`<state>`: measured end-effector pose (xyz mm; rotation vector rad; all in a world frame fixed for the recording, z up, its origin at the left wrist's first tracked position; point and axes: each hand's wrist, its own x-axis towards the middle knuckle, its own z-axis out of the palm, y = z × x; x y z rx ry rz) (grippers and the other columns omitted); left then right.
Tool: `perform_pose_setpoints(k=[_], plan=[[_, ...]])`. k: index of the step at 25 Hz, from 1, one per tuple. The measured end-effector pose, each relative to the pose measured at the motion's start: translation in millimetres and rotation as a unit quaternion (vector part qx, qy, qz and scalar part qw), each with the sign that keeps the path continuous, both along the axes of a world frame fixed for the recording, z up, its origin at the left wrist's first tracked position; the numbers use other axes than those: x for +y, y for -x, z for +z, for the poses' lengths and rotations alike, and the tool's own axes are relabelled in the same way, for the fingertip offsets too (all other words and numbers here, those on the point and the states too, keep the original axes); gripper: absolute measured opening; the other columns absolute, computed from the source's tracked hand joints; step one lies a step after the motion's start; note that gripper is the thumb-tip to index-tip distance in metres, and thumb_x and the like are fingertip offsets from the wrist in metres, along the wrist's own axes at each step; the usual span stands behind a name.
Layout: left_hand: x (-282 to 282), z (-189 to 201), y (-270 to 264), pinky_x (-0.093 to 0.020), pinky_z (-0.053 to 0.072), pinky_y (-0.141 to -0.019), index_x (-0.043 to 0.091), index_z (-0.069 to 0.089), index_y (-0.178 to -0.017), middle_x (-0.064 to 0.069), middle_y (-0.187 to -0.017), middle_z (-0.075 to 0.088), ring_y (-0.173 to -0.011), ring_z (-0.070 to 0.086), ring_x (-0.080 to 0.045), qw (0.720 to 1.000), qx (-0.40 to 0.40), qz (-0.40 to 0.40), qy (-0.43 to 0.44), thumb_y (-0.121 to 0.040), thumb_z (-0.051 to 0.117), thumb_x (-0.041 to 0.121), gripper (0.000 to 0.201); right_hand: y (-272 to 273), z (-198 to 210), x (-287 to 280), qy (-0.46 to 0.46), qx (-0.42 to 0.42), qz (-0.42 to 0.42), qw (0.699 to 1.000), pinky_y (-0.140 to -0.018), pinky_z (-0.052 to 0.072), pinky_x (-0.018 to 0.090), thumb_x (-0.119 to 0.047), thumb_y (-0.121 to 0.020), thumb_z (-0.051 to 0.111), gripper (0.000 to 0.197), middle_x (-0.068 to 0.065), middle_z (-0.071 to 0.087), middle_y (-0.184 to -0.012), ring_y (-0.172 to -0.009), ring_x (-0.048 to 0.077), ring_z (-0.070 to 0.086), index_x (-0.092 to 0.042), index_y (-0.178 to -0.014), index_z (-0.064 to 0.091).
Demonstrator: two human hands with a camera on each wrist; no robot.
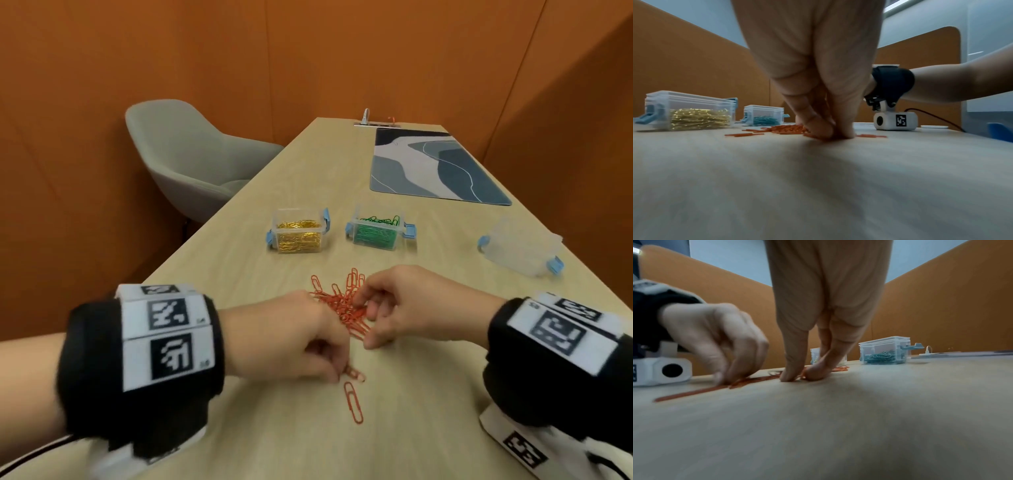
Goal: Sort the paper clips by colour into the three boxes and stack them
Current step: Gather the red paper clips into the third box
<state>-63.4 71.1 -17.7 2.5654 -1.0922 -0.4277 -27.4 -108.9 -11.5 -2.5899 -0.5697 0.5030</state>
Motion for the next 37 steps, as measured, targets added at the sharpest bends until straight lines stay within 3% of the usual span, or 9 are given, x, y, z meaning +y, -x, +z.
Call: perform_pose_setpoints(k=[4,7,9,17,22,25,29,32,37], plan=[[8,8,-23,-0.008,0.038,-0.067,0.025,0.060,-0.105,0.014,-0.095,0.056,-0.077,0.050,0.000,0.985,-0.089,0.147,0.013,-0.064,0.072,0.056,0.053,-5,2,1,0.010,-0.042,-0.007,0.999,-0.062,0.041,0.010,-0.043,-0.054,0.086,0.070,-0.012,0.055,-0.096,-0.072,-0.001,0.051,-0.029,-0.114,0.052],[35,5,-32,-0.024,0.039,-0.101,0.025,0.025,-0.142,0.011,-0.135,0.032,-0.118,0.039,-0.008,0.966,0.000,0.230,-0.119,-0.039,0.065,0.077,0.122,-5,1,-10,0.073,-0.014,-0.031,0.997,-0.094,0.045,0.026,-0.054,-0.042,0.087,0.117,-0.007,0.039,-0.127,-0.110,0.010,0.048,-0.028,-0.139,0.026],[37,2,-40,-0.035,0.029,-0.113,0.026,0.008,-0.147,0.007,-0.146,0.017,-0.132,0.025,-0.015,0.957,0.040,0.230,-0.171,-0.037,0.069,0.076,0.136,-7,1,-5,0.104,-0.012,-0.018,0.994,-0.104,0.040,0.033,-0.055,-0.042,0.086,0.123,-0.005,0.034,-0.132,-0.120,0.016,0.043,-0.025,-0.143,0.022],[-13,0,-53,-0.035,0.042,-0.101,0.029,0.032,-0.135,0.005,-0.125,0.033,-0.112,0.042,-0.014,0.979,0.041,0.156,-0.127,-0.063,0.071,0.061,0.088,-13,-3,10,-0.004,-0.030,0.014,0.999,-0.062,0.043,0.015,-0.031,-0.067,0.082,0.045,-0.009,0.058,-0.083,-0.065,0.001,0.050,-0.023,-0.106,0.061],[-25,-3,-46,-0.026,0.043,-0.088,0.021,0.039,-0.127,-0.001,-0.118,0.039,-0.096,0.045,-0.013,0.979,0.006,0.144,-0.141,-0.084,0.056,0.051,0.055,-13,-4,8,-0.053,-0.012,0.015,0.998,-0.062,0.050,0.014,-0.017,-0.075,0.076,0.018,-0.002,0.065,-0.077,-0.063,0.006,0.060,-0.015,-0.091,0.066],[-30,-4,-41,-0.027,0.041,-0.088,0.016,0.039,-0.128,-0.006,-0.122,0.040,-0.100,0.049,-0.019,0.976,-0.013,0.143,-0.164,-0.094,0.045,0.042,0.044,-12,5,-7,-0.063,-0.070,-0.040,0.995,-0.061,0.047,0.011,-0.024,-0.078,0.073,0.019,-0.002,0.068,-0.090,-0.070,0.003,0.061,-0.017,-0.095,0.068],[-33,2,-38,-0.030,0.042,-0.095,0.017,0.041,-0.128,-0.006,-0.124,0.044,-0.108,0.050,-0.020,0.974,-0.002,0.154,-0.169,-0.097,0.041,0.035,0.036,-28,14,-60,0.006,-0.240,-0.248,0.938,-0.093,0.045,0.032,-0.015,-0.086,0.059,0.037,0.006,0.053,-0.128,-0.112,0.022,0.053,-0.015,-0.123,0.055],[-28,7,-45,-0.025,0.042,-0.086,0.017,0.051,-0.117,-0.003,-0.112,0.057,-0.096,0.053,-0.014,0.974,0.022,0.174,-0.142,-0.098,0.041,0.030,0.025,-40,11,-96,0.114,-0.182,-0.328,0.920,-0.096,0.043,0.040,-0.010,-0.086,0.055,0.048,0.014,0.041,-0.138,-0.118,0.033,0.049,-0.007,-0.133,0.041],[-16,23,-56,-0.011,0.039,-0.045,0.005,0.056,-0.086,-0.002,-0.068,0.053,-0.046,0.048,-0.001,0.885,0.320,0.283,0.186,-0.095,0.044,0.005,0.015,-42,7,-118,0.170,-0.121,-0.350,0.913,-0.087,0.045,0.035,-0.007,-0.087,0.055,0.041,0.020,0.051,-0.123,-0.107,0.033,0.053,0.000,-0.126,0.045]])
